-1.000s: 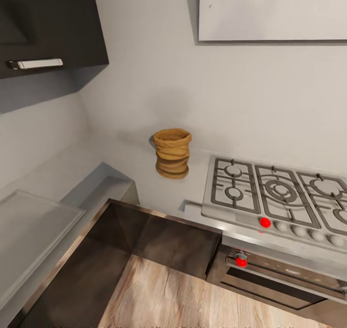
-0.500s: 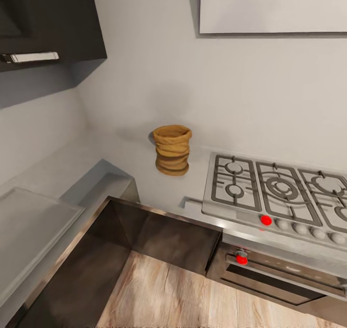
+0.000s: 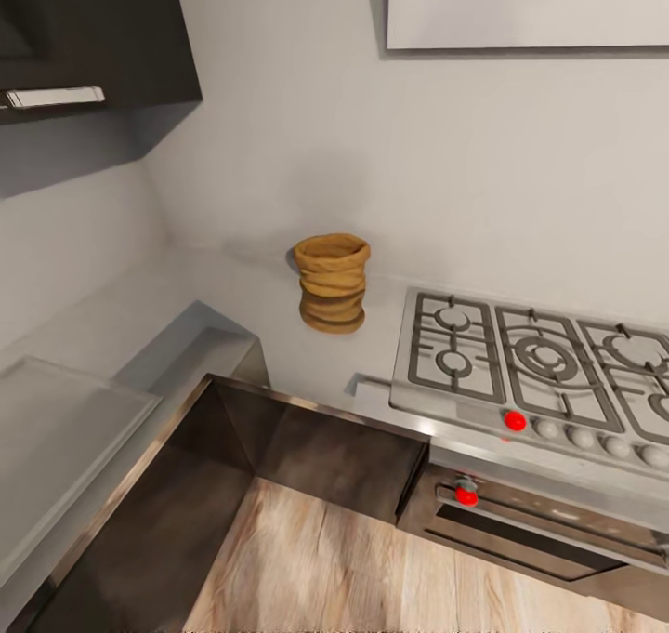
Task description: In the kitchen, take the popcorn bag from the countertop, put it into the microwave, and heat it until the popcorn is cooked so the cooked popcorn ends up inside the bag.
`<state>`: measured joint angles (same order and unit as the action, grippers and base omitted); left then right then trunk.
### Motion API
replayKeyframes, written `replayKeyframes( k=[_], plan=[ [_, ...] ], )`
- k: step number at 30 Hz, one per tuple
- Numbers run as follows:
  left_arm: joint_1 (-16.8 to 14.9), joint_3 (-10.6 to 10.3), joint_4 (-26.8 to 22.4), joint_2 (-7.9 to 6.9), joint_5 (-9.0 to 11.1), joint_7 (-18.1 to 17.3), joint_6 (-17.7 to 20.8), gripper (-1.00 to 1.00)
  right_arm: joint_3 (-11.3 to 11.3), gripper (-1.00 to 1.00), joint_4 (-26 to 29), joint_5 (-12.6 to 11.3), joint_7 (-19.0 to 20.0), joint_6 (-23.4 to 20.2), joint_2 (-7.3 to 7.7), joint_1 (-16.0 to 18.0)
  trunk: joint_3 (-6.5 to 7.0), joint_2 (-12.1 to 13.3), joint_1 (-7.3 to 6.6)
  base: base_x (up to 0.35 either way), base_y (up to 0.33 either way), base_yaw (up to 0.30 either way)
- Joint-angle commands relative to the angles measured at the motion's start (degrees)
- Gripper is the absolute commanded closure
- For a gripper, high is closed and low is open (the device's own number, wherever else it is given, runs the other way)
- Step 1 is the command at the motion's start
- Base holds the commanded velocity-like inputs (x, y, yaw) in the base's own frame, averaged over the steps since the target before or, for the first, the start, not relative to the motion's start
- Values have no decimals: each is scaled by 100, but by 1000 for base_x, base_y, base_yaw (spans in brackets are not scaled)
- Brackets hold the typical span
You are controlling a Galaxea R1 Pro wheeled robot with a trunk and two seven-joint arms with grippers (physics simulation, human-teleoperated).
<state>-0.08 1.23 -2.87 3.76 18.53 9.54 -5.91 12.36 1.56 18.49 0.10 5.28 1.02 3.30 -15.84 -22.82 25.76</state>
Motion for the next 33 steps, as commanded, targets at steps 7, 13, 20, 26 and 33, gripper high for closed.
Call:
replayKeyframes(
  k=[7, 13, 20, 26, 33],
  plan=[
    [-1, 9, -3, 9, 14, 13, -15, -100, 9, -100, -6, 113, -8, 91, 10, 4, -34, -10, 2, 0, 0, 0],
    [-1, 3, -3, 3, 10, -37, -15, -100, 0, -100, -6, 115, -18, 93, 2, 5, -35, -10, 2, -1, 0, 0],
    [-1, 0, -3, 19, 10, -48, -18, -100, 19, -100, -5, 111, -10, 55, 6, 5, -35, -10, 2, -252, 0, 0],
    [-1, 0, 2, 20, 17, -40, -24, -100, 27, -100, 2, 129, 14, 28, -21, 4, -35, -10, 2, -343, 0, 0],
    [-1, 0, 6, 17, 19, -40, -23, -100, -3, -100, 3, 143, 2, 86, -18, 4, -35, -10, 2, -345, 0, 0]
  ],
)
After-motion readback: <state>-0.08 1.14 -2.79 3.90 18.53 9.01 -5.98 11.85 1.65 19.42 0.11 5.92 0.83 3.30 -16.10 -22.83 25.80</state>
